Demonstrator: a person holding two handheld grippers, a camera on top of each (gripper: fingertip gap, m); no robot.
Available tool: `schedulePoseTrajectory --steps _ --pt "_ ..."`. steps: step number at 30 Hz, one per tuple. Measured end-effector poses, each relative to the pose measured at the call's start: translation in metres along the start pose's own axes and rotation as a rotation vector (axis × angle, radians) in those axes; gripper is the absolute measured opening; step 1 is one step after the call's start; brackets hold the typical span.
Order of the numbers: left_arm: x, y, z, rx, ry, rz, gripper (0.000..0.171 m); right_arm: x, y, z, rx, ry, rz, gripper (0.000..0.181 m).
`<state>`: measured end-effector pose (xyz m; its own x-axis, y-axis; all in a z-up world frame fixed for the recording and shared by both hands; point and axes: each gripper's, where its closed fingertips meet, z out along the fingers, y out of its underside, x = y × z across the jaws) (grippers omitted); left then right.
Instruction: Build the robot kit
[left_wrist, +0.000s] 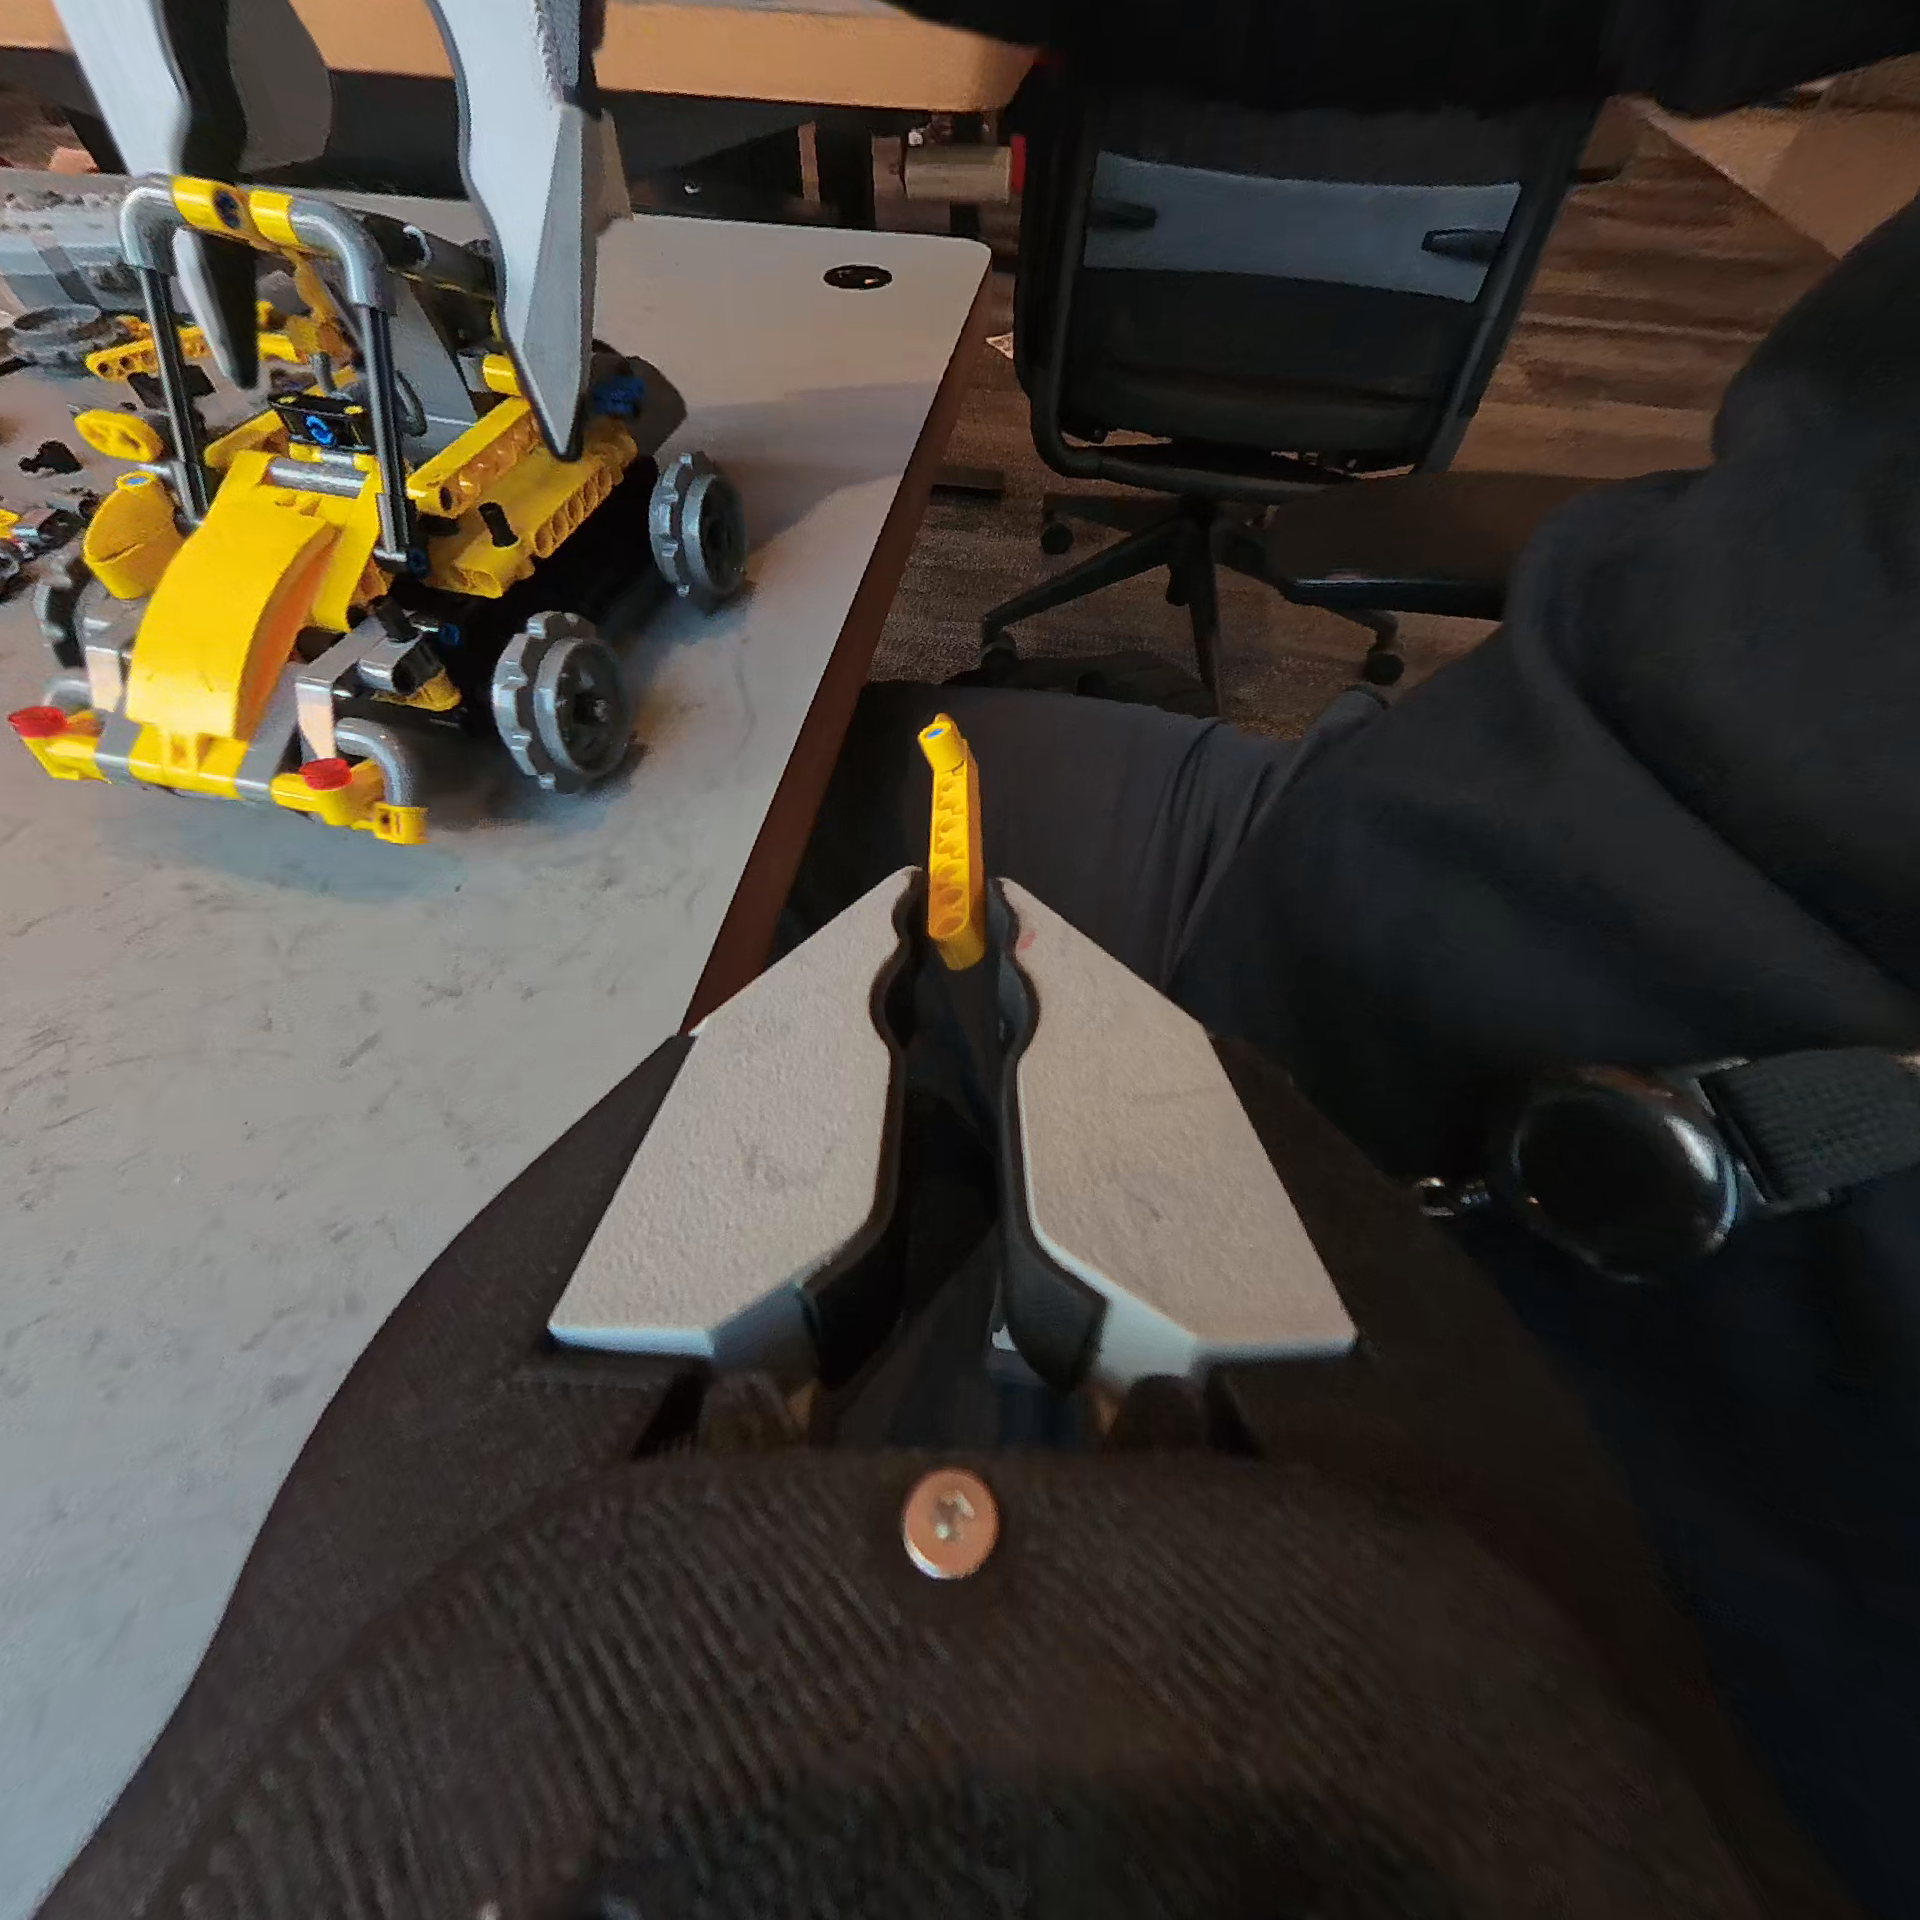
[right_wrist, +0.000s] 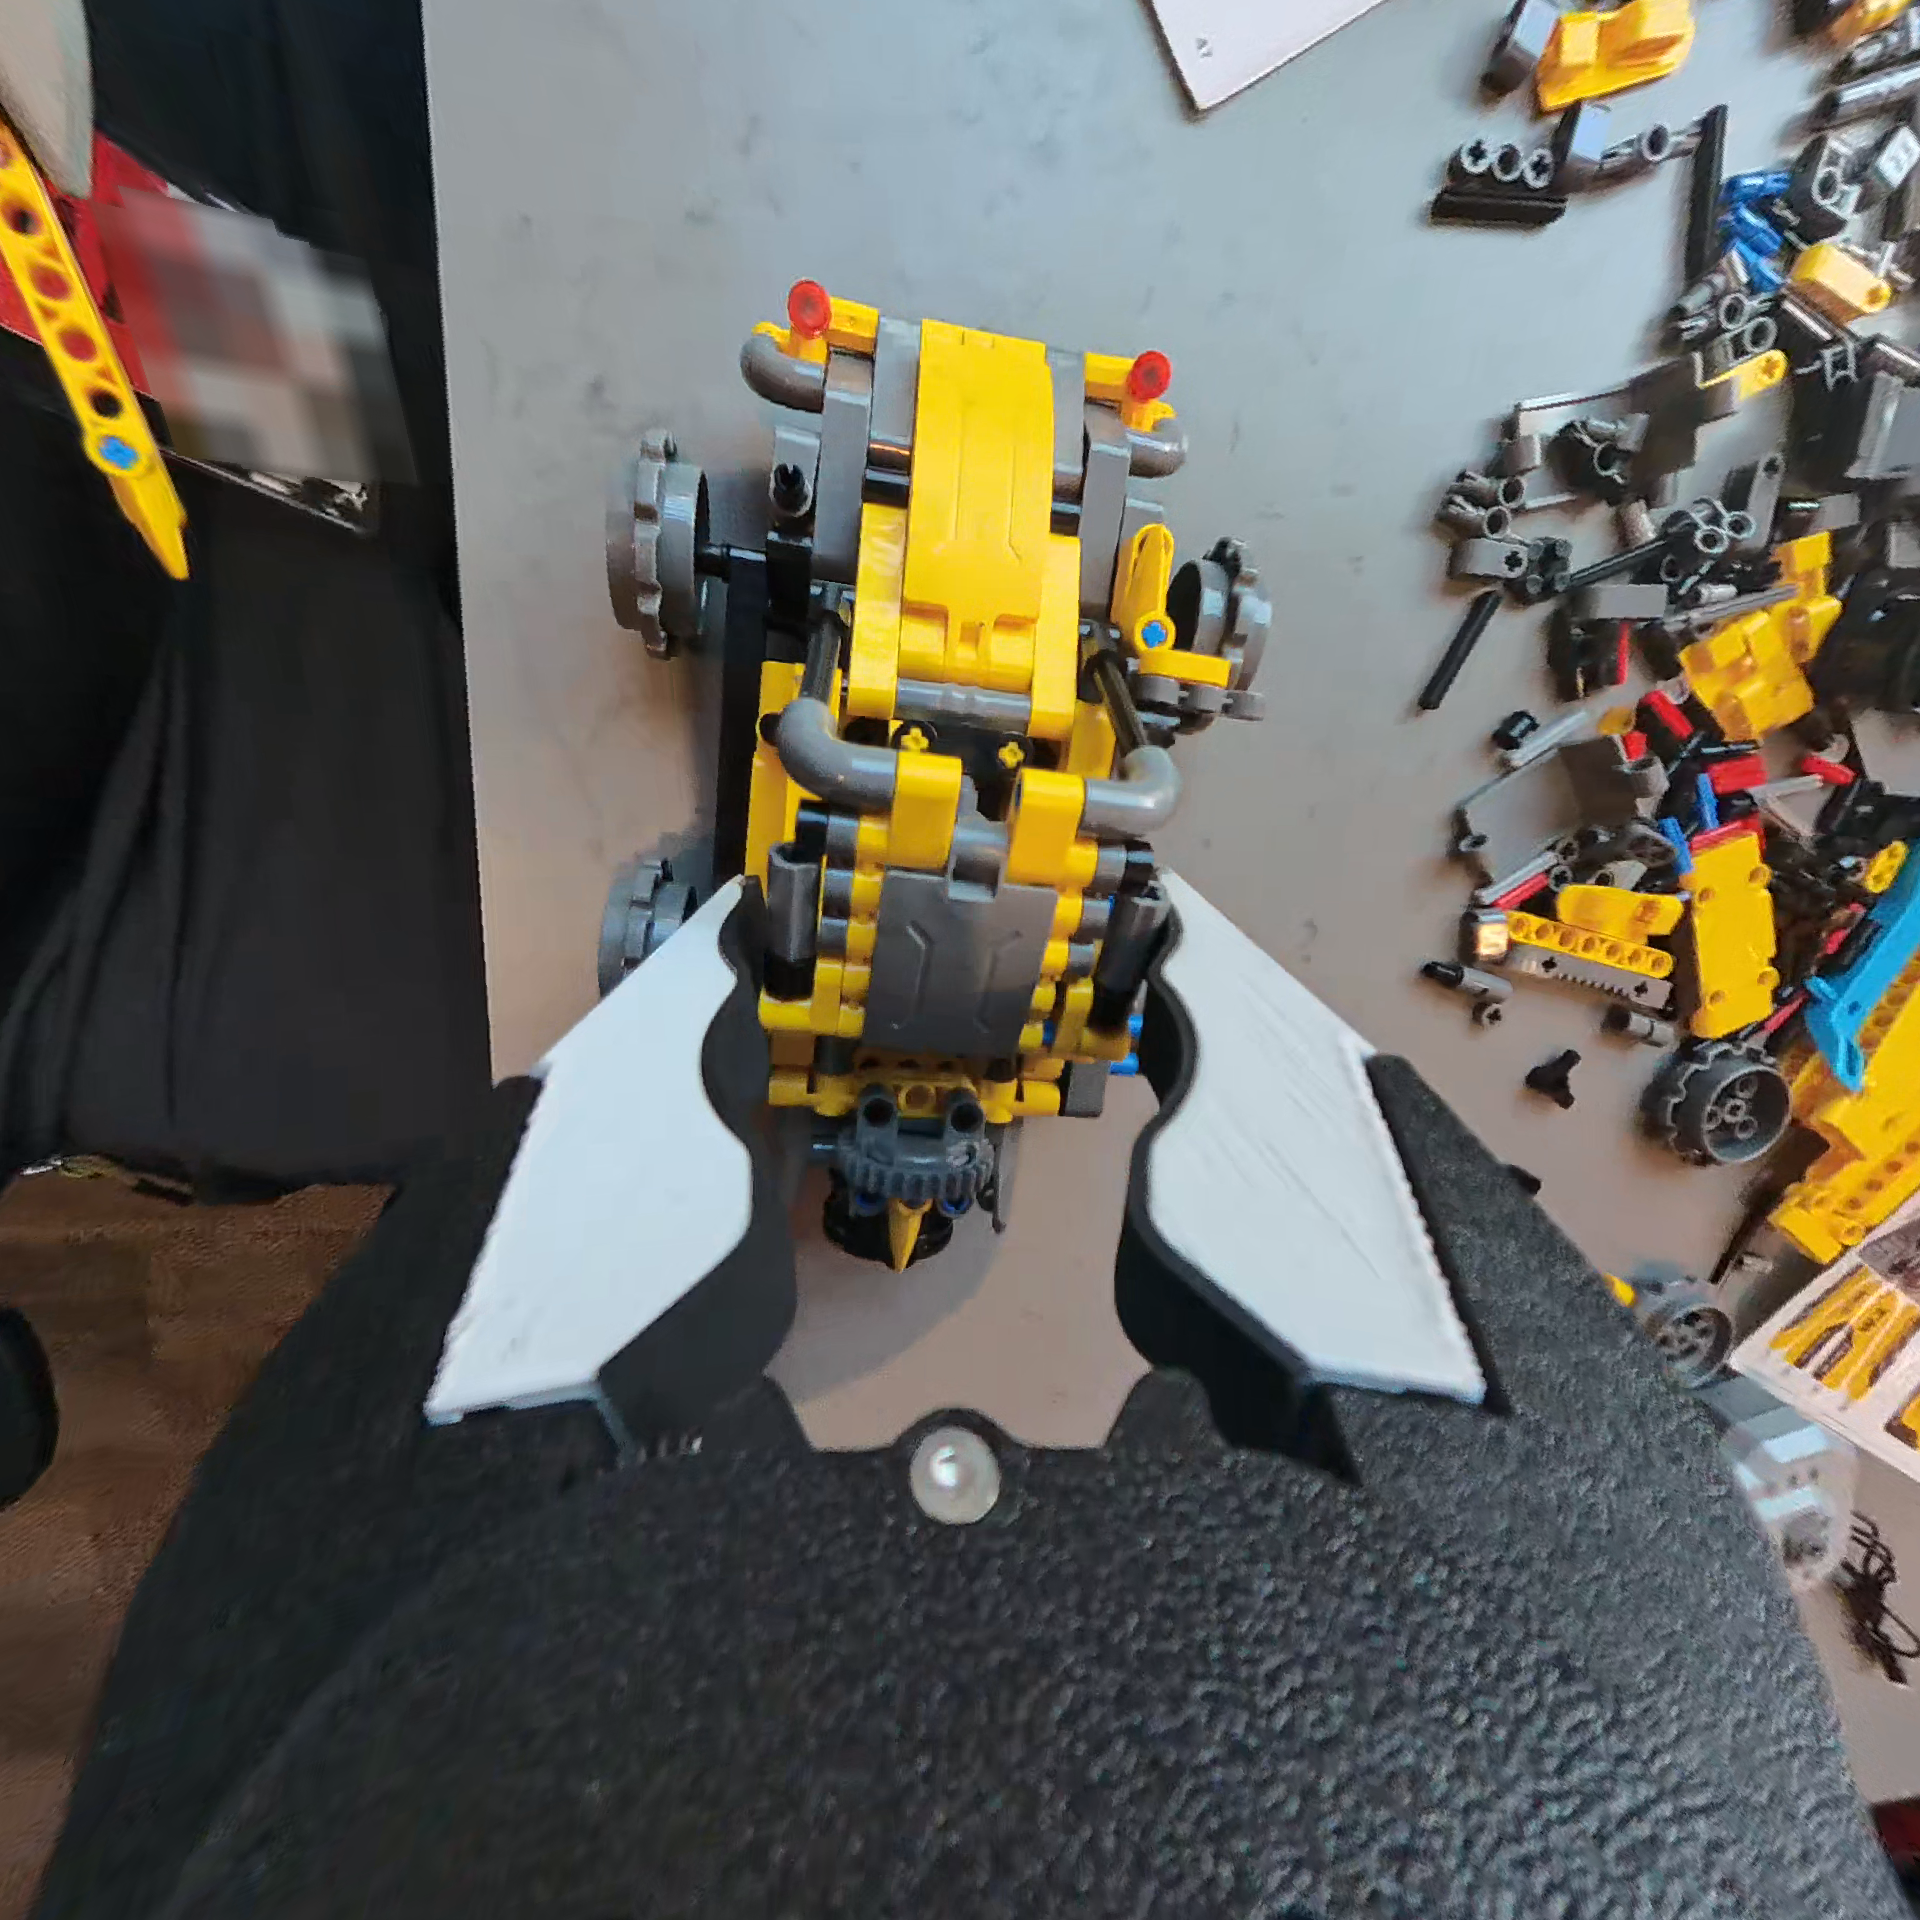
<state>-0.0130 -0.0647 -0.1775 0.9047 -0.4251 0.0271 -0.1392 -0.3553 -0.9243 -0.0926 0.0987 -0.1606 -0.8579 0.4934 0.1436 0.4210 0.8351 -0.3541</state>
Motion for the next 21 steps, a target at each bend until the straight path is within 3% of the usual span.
schedulePoseTrajectory --steps 4,11,15,18,21 --pt "-0.003 0.002 0.001 0.000 -0.002 -0.017 0.007 0.001 0.005 0.005 0.005 -0.038 0.083 0.080" --pt "-0.015 -0.013 -0.011 0.096 -0.051 -0.022 0.007 -0.005 0.000 -0.038 0.192 0.180 0.148 0.079" --pt "-0.018 -0.018 -0.013 0.110 -0.077 0.096 0.006 -0.062 -0.038 -0.046 0.431 0.076 0.159 0.065" --pt "-0.013 -0.030 -0.010 0.136 -0.055 0.184 0.006 -0.105 -0.061 -0.027 0.490 -0.031 0.122 0.064" --pt "-0.010 -0.040 -0.008 0.149 -0.047 0.276 0.006 -0.132 -0.070 -0.009 0.487 -0.123 0.101 0.050"
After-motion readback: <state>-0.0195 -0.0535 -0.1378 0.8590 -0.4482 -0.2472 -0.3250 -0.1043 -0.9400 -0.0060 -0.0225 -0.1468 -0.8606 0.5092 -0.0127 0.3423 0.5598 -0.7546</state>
